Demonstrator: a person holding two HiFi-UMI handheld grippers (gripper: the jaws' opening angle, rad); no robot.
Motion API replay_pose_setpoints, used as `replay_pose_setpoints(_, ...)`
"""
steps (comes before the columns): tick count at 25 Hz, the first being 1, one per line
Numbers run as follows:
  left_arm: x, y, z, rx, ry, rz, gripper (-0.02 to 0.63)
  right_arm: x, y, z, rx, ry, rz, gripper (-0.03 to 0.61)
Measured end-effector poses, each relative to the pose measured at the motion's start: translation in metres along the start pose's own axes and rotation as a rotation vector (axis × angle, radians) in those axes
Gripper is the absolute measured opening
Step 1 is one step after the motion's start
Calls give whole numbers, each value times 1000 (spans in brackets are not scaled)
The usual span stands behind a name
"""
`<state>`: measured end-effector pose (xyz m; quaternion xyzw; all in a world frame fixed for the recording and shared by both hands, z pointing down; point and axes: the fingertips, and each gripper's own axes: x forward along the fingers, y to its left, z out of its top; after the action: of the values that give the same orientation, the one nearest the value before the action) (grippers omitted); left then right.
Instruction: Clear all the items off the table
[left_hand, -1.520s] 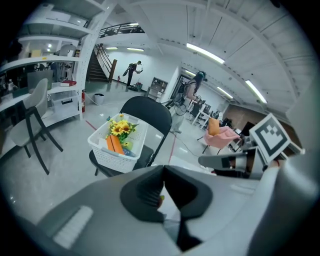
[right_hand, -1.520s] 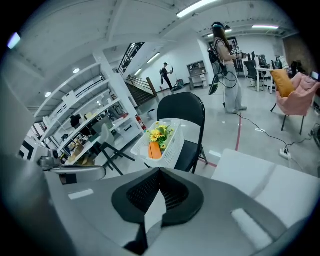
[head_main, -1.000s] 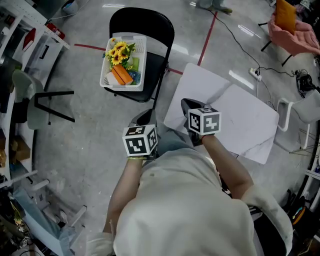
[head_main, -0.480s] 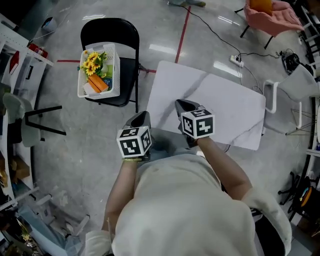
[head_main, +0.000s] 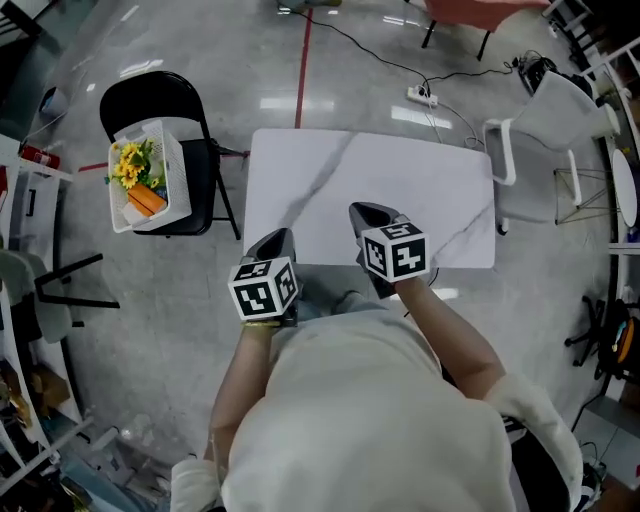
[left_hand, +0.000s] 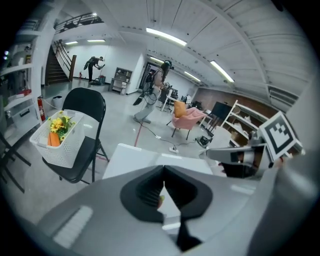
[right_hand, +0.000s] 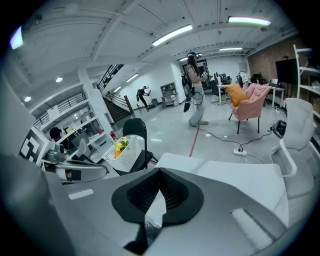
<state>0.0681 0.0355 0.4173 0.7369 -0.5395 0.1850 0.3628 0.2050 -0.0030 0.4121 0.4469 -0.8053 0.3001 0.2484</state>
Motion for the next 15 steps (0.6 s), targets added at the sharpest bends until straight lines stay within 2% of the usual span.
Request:
replay_pose_setpoints(6,21,-57,-3,73,8,-65,9,-40,-44,-23,64,-46,-55,-2)
replay_pose_setpoints(15,30,-128,-26,134,26,-136,9,-103,-87,-59,135,-103,-118,-2)
